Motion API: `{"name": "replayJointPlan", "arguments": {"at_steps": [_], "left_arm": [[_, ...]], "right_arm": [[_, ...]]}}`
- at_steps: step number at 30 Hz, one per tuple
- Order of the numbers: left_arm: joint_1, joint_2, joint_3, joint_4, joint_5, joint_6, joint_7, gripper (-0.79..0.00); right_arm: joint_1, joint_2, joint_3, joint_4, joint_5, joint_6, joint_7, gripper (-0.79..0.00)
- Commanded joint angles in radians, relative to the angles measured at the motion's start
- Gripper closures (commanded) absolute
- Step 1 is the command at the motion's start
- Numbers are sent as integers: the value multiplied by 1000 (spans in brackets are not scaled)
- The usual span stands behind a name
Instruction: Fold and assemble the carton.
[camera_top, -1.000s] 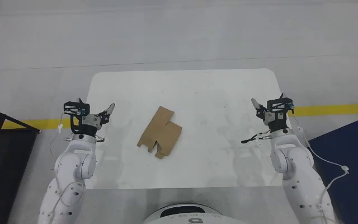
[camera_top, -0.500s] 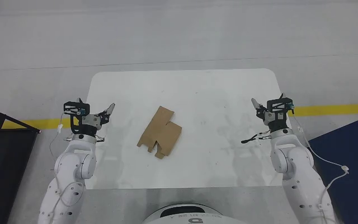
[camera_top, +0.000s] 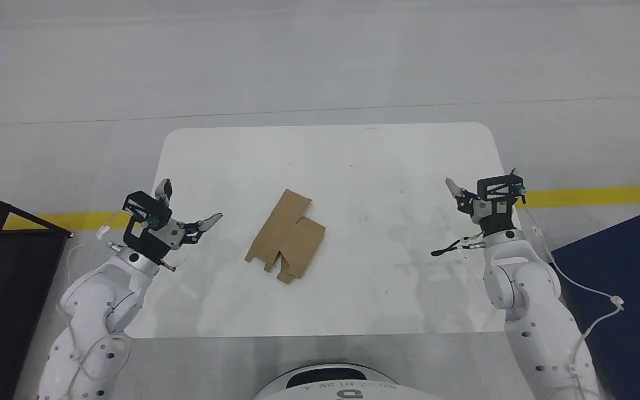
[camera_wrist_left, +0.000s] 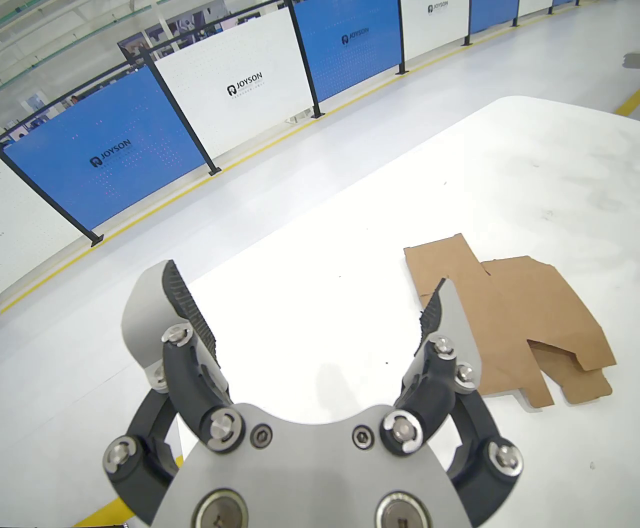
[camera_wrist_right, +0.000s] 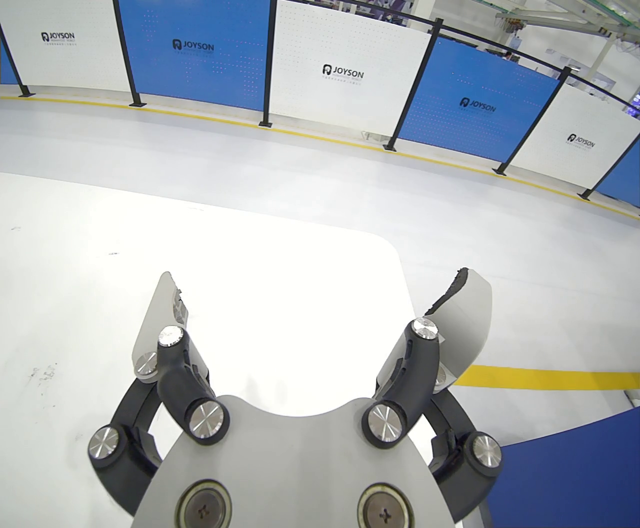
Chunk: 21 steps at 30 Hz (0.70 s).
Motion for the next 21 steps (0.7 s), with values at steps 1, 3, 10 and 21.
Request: {"name": "replayJointPlan", "arguments": {"at_steps": [1, 3, 10, 21], "left_arm": [[0, 0, 1, 0, 0, 1, 0, -785], [1, 0, 6, -2, -2, -6, 1, -785], [95, 30, 67, -153, 386, -256, 118, -785], [179, 60, 198, -209, 846, -127, 222, -785]], "right_arm": [[0, 0, 0, 0, 0, 0, 0, -785], [0, 0, 0, 0, 0, 0, 0, -785], [0, 0, 0, 0, 0, 0, 0, -785], [0, 0, 0, 0, 0, 0, 0, -785]]}}
